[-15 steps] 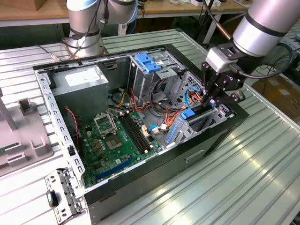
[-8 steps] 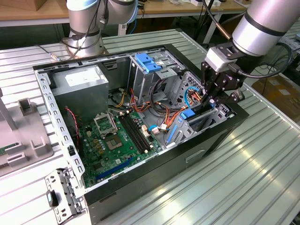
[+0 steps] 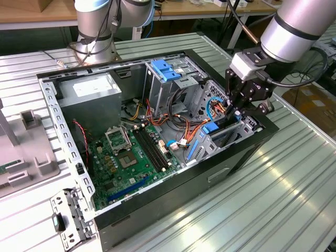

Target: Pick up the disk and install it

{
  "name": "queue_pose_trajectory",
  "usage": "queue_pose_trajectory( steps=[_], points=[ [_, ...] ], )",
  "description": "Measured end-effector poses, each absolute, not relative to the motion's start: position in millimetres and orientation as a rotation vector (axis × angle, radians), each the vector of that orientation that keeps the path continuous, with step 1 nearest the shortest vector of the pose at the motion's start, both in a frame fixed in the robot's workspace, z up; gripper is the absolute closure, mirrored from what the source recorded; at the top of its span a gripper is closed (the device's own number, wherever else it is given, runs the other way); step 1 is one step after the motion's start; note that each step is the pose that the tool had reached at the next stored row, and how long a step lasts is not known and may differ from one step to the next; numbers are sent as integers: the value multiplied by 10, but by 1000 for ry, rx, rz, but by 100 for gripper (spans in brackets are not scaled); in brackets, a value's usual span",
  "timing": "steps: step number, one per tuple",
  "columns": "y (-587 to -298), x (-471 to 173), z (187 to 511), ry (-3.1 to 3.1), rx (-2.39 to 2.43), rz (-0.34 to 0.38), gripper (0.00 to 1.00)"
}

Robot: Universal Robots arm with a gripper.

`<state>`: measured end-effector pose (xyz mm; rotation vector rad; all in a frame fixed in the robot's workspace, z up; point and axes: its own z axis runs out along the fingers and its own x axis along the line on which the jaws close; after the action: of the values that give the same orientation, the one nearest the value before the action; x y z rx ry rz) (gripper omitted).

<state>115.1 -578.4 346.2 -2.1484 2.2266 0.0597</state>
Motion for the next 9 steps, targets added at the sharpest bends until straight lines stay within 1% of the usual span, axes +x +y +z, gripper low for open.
queue_pose_trajectory(
  steps=[9],
  points=[
    [-5813,1151,3434,2225,-2147,64,83]
  ],
)
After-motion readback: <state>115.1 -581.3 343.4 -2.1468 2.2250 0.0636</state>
